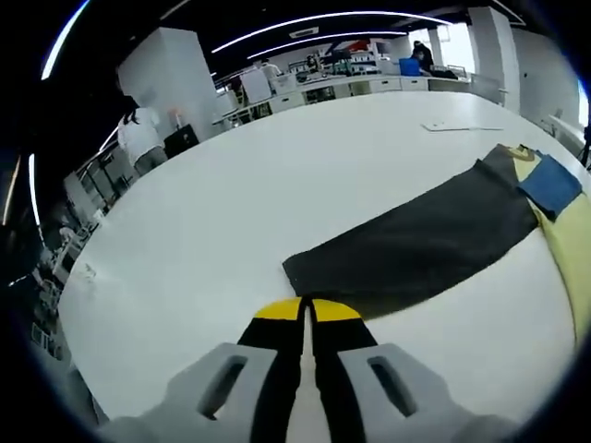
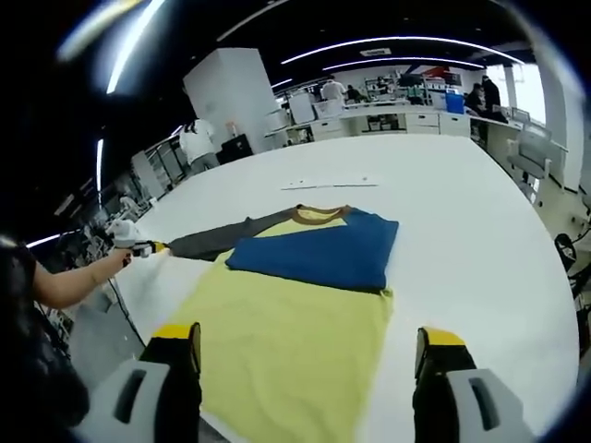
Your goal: Fold the garment on the visible template until the final outline fits inside the template.
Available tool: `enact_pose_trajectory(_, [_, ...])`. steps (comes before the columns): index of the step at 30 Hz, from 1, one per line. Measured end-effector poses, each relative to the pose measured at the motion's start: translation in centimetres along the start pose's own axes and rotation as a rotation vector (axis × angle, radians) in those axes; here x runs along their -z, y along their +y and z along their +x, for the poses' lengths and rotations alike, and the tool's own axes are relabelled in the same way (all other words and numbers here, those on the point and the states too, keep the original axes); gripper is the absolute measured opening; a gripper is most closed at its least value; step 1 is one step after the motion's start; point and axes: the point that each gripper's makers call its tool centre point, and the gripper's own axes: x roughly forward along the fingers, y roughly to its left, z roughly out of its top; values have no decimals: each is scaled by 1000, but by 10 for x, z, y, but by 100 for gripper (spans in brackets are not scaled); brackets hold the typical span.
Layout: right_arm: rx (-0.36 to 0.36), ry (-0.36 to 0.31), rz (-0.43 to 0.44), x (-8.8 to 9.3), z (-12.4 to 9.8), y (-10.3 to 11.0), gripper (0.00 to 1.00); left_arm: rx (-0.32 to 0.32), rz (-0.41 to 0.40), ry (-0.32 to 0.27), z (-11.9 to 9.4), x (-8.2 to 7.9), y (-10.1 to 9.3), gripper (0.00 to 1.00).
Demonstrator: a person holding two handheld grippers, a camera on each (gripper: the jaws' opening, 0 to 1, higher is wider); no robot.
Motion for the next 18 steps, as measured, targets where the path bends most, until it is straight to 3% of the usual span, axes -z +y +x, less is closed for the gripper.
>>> enact_pose_trajectory(3, [3,-6,8,0,-2,-2,97,-20,-5,8,-2,3,6,2])
enact_pose_trajectory(9, [10,-1,16,3,-3,-3,97,30,-148,-30,-6,-1,-2,12])
enact_pose_trajectory(14, [5,4,15,4,-1,-1,97,46,-188,11,0,7,-9,21])
enact_pose_trajectory(18, [2,7,15,3,0,-1,97,65,-294,31,4,16,-18,23])
